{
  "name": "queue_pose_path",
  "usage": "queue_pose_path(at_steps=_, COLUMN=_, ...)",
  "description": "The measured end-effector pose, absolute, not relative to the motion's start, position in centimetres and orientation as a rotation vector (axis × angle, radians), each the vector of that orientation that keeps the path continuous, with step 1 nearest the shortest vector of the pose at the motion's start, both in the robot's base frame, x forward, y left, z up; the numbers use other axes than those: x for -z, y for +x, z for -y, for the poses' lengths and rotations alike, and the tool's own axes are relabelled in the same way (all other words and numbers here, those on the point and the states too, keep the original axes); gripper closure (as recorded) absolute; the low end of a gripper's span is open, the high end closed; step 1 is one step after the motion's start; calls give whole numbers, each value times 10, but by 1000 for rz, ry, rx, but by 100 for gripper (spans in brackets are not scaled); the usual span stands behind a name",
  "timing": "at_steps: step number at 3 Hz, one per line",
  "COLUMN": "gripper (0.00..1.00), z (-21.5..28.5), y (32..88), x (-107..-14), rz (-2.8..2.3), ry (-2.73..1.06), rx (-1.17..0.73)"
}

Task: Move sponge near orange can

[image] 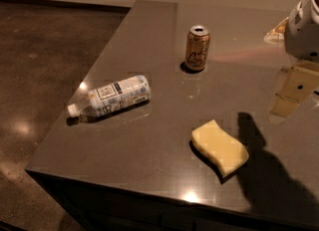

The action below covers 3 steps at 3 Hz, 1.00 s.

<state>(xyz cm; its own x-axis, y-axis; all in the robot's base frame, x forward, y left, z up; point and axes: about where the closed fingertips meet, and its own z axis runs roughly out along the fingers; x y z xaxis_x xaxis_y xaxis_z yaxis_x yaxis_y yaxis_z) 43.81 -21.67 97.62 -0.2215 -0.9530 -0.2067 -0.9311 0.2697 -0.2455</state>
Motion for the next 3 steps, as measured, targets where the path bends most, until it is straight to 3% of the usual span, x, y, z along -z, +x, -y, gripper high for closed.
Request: queue_pose_path(at_steps=3, gripper=0, z=215, y=411, x=-959, rz=-2353, ry=-1556, rx=-13)
